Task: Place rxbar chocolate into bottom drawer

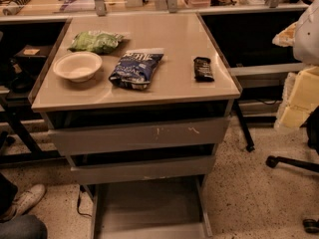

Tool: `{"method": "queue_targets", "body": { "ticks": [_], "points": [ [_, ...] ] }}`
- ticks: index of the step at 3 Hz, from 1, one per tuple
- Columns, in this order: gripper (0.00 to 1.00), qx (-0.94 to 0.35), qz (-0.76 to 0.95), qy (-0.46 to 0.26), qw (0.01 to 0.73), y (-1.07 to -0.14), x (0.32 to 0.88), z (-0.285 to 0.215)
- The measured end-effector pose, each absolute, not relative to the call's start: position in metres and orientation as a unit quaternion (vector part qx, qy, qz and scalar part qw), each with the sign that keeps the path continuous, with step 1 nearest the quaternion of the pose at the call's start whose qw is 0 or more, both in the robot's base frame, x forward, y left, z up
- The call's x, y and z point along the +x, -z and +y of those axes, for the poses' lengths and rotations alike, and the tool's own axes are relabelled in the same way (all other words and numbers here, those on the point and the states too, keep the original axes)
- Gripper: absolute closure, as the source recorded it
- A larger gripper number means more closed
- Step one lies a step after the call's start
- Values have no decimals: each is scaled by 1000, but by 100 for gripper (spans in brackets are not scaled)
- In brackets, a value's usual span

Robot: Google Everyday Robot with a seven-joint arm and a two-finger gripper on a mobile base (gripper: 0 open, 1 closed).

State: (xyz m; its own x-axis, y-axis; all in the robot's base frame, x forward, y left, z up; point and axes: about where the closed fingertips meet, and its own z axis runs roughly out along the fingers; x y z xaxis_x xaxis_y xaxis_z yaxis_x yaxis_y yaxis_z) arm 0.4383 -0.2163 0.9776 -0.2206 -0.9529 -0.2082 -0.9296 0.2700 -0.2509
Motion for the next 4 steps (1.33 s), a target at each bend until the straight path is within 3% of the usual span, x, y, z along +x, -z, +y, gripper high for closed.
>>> {"method": "queue_targets", "body": {
  "ticks": [1,2,3,4],
  "points": [
    [0,-603,780,36,161,-978,438,-216],
    [0,-584,797,41,149,-969,459,-208],
    [0,-574,810,36,115,-941,515,-170],
    [0,-574,809,37,118,-941,516,-169]
  ]
}}
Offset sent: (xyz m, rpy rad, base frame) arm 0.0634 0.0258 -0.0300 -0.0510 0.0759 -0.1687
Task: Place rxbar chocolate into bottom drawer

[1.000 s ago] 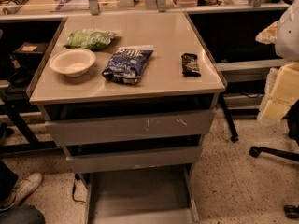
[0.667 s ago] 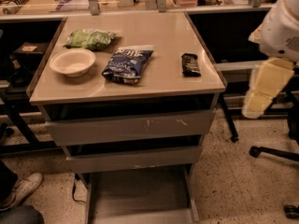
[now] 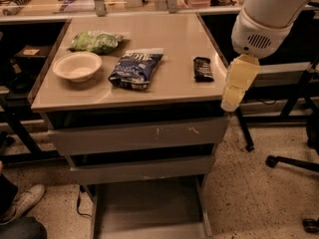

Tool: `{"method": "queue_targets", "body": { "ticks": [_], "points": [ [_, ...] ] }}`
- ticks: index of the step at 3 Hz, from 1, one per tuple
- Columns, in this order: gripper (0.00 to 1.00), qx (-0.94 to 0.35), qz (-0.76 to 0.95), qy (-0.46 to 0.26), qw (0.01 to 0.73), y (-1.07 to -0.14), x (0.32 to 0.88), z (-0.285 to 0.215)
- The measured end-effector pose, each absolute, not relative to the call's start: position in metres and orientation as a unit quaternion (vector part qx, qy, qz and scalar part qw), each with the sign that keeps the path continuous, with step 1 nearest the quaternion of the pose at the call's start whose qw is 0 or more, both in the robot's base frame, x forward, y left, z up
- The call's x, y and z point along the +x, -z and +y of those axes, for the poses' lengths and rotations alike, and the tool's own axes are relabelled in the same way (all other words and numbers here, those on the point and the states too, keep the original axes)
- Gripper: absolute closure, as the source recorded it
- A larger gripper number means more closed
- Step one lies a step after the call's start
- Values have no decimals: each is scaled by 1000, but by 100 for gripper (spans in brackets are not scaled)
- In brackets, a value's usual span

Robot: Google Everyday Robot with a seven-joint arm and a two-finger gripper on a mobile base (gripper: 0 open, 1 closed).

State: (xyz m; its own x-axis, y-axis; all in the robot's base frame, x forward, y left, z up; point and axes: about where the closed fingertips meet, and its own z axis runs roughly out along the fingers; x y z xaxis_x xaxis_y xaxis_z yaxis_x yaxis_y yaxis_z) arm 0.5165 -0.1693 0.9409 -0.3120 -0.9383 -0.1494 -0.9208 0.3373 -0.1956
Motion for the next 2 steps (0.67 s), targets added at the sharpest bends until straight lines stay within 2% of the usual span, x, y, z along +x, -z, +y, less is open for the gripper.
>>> {"method": "queue_targets", "body": {
  "ticks": [2],
  "points": [
    [0,-482,869,24,108,-921,561,-181]
  ]
}}
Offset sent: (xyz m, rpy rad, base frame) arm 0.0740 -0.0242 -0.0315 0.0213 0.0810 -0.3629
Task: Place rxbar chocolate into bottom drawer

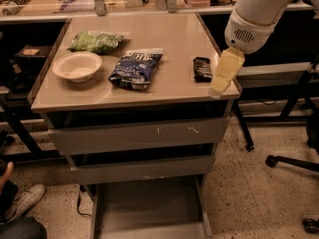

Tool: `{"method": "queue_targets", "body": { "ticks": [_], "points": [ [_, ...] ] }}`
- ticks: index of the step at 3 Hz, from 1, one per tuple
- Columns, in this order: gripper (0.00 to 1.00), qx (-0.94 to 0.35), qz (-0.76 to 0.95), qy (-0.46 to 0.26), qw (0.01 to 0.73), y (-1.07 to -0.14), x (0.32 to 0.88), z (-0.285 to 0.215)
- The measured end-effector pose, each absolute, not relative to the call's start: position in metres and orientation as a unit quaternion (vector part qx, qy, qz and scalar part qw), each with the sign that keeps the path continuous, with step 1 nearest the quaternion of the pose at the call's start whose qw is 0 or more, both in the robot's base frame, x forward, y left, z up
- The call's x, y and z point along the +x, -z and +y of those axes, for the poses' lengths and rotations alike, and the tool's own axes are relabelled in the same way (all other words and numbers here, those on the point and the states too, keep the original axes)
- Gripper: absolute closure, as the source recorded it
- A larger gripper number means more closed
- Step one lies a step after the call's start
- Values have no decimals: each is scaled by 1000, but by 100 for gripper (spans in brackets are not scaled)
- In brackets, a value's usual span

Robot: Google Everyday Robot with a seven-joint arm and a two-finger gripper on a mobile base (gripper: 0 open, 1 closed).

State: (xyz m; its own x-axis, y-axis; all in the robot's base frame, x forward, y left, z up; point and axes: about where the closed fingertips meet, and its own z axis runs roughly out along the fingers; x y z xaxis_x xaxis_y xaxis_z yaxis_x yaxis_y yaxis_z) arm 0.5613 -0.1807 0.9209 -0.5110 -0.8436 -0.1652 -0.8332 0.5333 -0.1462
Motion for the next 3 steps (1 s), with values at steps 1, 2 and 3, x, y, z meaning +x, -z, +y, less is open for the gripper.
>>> {"method": "queue_targets", "body": {
  "ticks": [1,2,3],
  "points": [
    [0,-450,888,31,92,-911,581,-188],
    [0,-449,887,31,98,-911,584,-187],
    [0,-442,890,21,109,-907,588,-181]
  ]
}}
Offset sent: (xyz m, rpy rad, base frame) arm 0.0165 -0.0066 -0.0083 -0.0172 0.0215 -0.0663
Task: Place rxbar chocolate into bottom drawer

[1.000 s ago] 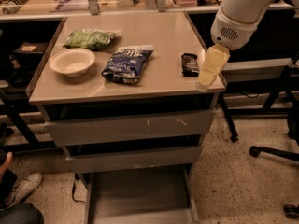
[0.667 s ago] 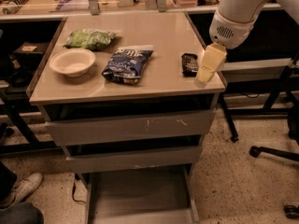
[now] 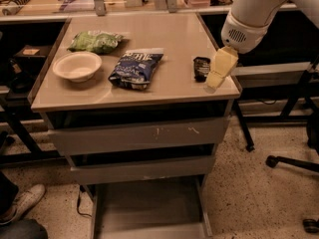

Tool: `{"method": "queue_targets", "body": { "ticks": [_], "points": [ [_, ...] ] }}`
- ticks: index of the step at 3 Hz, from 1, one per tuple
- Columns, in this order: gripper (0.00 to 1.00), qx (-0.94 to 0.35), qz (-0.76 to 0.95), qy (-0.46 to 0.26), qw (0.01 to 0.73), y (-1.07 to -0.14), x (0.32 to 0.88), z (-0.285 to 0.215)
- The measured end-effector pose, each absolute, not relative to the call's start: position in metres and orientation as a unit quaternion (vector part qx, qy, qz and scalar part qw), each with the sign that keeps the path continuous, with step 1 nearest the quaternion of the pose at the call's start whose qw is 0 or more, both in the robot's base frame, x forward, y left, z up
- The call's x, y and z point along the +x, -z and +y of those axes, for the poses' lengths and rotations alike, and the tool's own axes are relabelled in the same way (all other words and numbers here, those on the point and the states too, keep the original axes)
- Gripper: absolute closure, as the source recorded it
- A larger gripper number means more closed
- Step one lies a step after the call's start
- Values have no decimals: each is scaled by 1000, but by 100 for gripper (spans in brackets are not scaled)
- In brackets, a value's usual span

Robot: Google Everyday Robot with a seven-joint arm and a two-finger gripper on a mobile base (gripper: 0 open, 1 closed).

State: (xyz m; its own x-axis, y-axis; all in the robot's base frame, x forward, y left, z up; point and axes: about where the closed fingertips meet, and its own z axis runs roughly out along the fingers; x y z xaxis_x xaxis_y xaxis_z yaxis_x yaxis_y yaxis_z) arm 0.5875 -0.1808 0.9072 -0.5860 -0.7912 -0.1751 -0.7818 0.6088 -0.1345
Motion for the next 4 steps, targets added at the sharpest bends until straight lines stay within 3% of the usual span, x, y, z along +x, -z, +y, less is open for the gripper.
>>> {"method": "queue_targets", "body": {
  "ticks": [2,4],
  "points": [
    [0,-384,916,-27,110,-887,625,-159],
    [0,-366,924,-32,106,-878,643,-154]
  ]
}}
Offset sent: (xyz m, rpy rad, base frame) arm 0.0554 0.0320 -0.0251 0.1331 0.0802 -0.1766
